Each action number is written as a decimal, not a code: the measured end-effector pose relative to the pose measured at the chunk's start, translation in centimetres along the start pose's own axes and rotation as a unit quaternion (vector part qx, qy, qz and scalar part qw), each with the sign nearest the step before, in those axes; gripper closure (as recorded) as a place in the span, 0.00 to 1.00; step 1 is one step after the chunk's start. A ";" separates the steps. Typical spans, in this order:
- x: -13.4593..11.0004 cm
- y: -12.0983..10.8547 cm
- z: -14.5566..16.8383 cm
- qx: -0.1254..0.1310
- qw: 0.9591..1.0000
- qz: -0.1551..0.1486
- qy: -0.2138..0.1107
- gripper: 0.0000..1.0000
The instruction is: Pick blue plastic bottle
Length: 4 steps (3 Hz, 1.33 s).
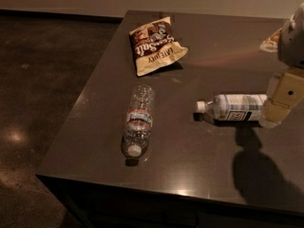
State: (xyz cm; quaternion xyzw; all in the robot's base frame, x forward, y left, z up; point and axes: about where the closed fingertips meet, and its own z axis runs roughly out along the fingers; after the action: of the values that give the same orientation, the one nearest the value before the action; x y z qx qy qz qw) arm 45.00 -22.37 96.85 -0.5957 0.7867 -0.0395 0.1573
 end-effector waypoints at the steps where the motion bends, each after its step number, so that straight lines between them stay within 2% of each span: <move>1: 0.7 -1.4 2.1 -0.003 1.000 0.003 0.000 0.00; 3: 2.3 -3.0 7.0 -0.028 1.000 0.000 0.005 0.00; 4: 2.8 -2.6 9.4 -0.043 0.999 -0.005 0.010 0.00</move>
Offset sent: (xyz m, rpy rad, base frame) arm 0.0540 -0.0298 -0.0723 0.0060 0.0763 0.0072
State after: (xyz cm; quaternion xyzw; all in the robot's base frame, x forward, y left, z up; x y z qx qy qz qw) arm 49.51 -24.61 88.04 -0.6052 0.7864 -0.0126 0.1234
